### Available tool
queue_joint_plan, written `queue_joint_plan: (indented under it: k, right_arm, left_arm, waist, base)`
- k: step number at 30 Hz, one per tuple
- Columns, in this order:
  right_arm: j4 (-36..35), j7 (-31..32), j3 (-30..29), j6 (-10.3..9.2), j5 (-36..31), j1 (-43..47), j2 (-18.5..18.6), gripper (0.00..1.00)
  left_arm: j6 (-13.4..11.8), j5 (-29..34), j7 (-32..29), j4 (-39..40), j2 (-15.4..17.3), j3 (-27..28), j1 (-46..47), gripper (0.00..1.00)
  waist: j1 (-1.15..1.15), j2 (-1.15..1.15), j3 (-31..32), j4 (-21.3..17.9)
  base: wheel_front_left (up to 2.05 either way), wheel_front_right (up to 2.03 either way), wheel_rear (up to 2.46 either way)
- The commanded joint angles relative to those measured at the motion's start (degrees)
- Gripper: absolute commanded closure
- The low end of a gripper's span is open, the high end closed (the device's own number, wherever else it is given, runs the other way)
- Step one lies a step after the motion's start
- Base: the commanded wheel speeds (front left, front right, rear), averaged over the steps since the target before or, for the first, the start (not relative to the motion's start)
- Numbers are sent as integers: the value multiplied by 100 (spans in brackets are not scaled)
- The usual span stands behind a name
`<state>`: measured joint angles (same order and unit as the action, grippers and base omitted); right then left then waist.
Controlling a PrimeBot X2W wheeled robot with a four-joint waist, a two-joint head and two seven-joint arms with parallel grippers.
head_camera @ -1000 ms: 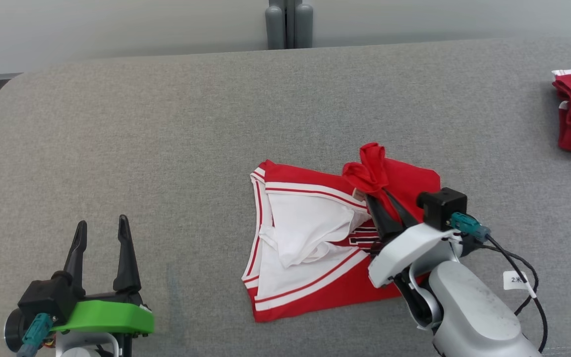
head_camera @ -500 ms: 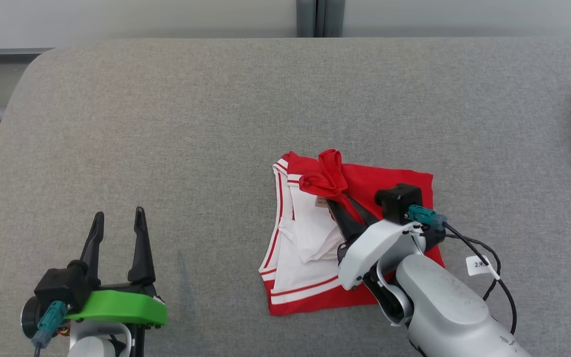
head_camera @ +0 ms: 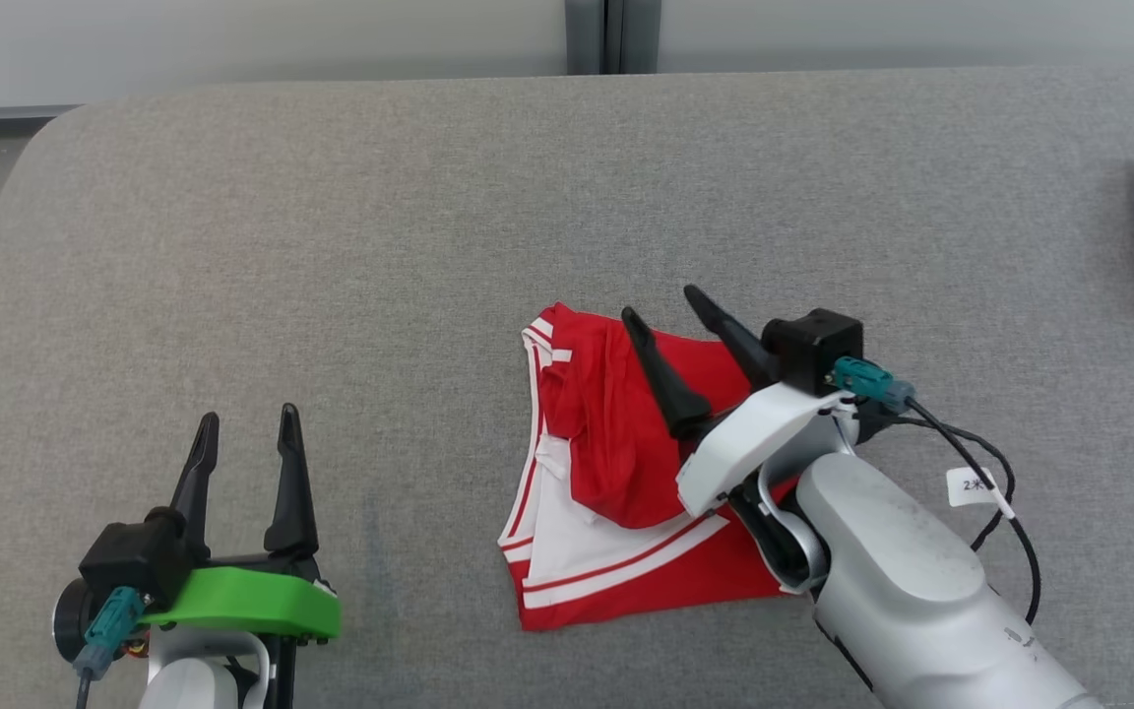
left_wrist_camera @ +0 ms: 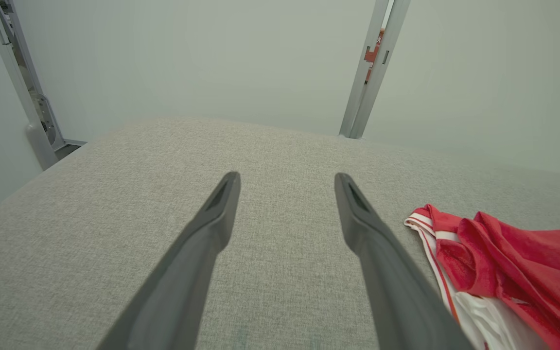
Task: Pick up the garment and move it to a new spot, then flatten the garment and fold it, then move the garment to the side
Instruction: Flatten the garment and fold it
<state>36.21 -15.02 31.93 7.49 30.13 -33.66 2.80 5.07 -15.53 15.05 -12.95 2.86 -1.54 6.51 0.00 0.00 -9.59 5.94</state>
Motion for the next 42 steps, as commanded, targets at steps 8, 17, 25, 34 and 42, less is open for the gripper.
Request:
queue_joint_plan:
  k: [8,17,25,34,42]
  right_arm:
    - [-1095,-16,-1349,0,-923,782,359,0]
    - [-2030,-17,-2369,0,-1335,1809,690,0]
    - [-2582,-17,-2870,0,-1479,2760,461,0]
    - [-2749,-17,-2906,0,-1634,2995,305,0]
    - [-2720,-17,-2837,0,-1727,2929,291,0]
  left_arm:
    - [42,67,14,39,10,110,-93,0]
    - [50,140,14,64,10,154,-209,0]
    - [68,168,14,34,10,201,-289,0]
    - [105,270,14,10,10,24,-291,0]
    - [204,413,14,-201,10,-949,-91,0]
  waist:
    - [0,0,167,-252]
    - [0,0,263,-463]
    - [0,0,370,-542]
    - [0,0,413,-609]
    - [0,0,434,-589]
  base:
    - [0,0,0]
    - [0,0,0]
    - [0,0,0]
    - [0,0,0]
    - [0,0,0]
